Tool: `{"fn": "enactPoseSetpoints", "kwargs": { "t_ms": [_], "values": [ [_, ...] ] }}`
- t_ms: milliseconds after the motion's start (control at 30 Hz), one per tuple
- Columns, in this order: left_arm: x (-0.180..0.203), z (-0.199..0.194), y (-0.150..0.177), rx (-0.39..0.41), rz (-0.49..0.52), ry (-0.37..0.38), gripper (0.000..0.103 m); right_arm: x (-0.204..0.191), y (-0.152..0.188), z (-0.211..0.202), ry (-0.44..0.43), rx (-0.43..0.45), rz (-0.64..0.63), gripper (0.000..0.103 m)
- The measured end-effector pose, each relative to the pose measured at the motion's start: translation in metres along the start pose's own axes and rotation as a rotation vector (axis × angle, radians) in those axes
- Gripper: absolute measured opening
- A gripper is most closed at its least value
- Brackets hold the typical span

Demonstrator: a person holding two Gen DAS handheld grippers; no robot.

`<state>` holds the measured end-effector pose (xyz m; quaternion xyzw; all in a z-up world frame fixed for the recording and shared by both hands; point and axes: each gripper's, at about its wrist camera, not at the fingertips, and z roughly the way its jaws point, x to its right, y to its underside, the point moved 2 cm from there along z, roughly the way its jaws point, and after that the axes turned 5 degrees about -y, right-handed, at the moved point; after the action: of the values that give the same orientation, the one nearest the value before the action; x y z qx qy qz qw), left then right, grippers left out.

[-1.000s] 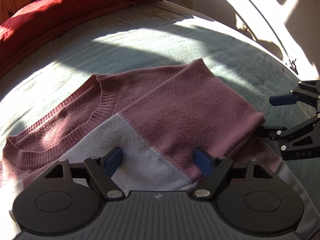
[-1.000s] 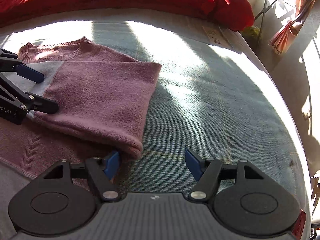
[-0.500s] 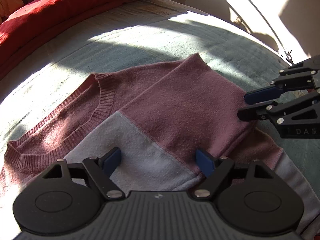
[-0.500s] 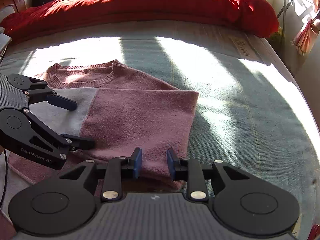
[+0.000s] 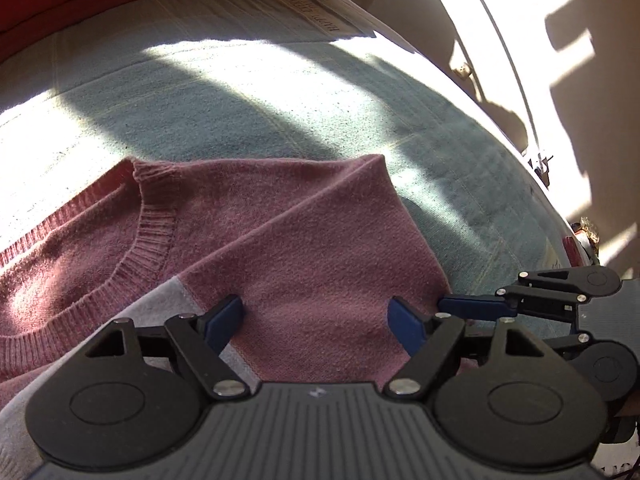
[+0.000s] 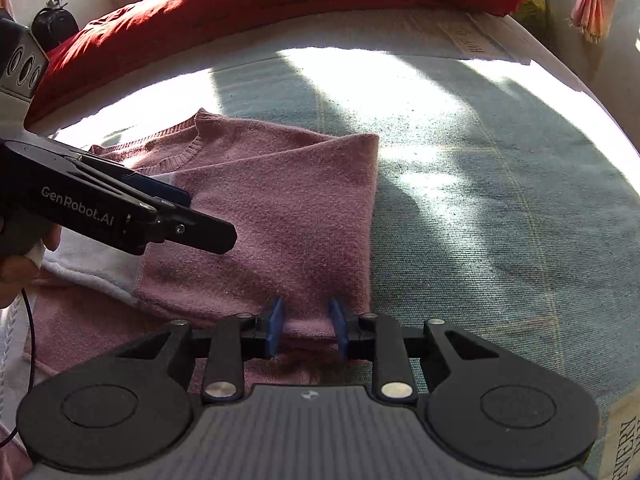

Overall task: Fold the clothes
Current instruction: 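Open the right gripper and lift it off the folded sleeve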

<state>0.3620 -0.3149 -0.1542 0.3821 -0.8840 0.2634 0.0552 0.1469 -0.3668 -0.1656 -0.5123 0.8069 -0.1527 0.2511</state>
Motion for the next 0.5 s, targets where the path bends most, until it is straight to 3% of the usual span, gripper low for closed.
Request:
{"fn": "enactPoseSetpoints", "kwargs": {
  "t_ms": [233, 367, 500],
  "values": [
    [0.03, 0.015, -0.059, -0.058, -0.079, 0.206, 0.08, 0.003, -0.001, 0.0, -0.01, 0.004, 0.049, 0.032],
    [0.047, 0.053, -0.074, -0.133, -0.051, 0.218, 0.08, 0.006, -0.001, -0.001, -0.023, 0.01, 0.078, 0.032],
    [0.051, 0.078, -0.08, -0.123, 0.0, 0.179, 0.081, 0.007, -0.001, -0.001, -0.027, 0.018, 0.094, 0.032]
  ]
}}
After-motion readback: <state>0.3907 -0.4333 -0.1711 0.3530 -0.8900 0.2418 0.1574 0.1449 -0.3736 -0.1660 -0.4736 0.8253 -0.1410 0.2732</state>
